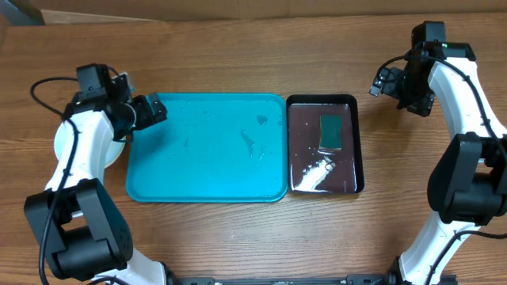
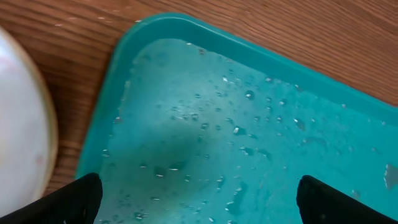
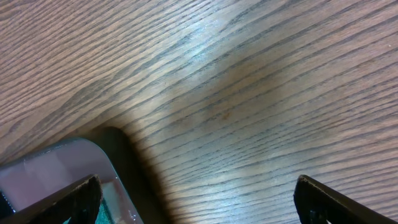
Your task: Clean dirty plates on tray and stack at the side
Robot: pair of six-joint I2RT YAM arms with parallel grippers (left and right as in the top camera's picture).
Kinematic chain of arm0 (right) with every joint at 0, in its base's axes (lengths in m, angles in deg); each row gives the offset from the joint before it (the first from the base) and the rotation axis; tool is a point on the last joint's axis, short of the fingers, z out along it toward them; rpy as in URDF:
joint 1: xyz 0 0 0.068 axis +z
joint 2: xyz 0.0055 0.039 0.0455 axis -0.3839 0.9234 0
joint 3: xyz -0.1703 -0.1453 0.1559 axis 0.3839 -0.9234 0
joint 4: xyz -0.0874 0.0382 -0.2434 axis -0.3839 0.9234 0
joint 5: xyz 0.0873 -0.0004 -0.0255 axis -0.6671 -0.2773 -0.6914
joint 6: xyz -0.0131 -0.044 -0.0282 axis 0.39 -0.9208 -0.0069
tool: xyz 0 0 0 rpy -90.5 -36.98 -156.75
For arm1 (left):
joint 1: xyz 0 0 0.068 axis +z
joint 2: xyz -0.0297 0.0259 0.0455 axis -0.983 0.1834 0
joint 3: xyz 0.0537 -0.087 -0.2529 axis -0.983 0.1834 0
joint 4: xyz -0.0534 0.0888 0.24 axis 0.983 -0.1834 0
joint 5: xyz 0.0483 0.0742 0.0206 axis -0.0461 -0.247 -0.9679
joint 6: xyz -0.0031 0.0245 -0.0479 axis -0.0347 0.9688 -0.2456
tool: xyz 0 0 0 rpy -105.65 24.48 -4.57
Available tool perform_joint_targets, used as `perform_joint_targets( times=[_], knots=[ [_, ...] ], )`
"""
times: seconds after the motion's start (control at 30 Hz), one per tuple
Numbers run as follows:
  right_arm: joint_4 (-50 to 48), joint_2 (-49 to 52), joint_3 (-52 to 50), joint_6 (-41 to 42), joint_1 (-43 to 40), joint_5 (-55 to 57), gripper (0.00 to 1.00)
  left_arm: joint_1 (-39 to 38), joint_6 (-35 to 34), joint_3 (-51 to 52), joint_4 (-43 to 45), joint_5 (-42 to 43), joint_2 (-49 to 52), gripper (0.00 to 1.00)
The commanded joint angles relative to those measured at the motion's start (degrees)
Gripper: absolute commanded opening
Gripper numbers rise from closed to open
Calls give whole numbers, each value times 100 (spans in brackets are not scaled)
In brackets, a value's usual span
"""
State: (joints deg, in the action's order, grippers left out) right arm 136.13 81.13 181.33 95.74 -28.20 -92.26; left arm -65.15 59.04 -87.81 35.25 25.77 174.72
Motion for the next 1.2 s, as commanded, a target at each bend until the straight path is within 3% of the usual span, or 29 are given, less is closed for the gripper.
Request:
perform_joint_targets(
  times=[0.0,1.17],
  knots=[
    [-33,-52,76,22,-13,-31,100,-81,109,13,22,66,20,100],
    [-33,-251,76,22,17,-31,100,-81,109,13,22,66,20,100]
  ],
)
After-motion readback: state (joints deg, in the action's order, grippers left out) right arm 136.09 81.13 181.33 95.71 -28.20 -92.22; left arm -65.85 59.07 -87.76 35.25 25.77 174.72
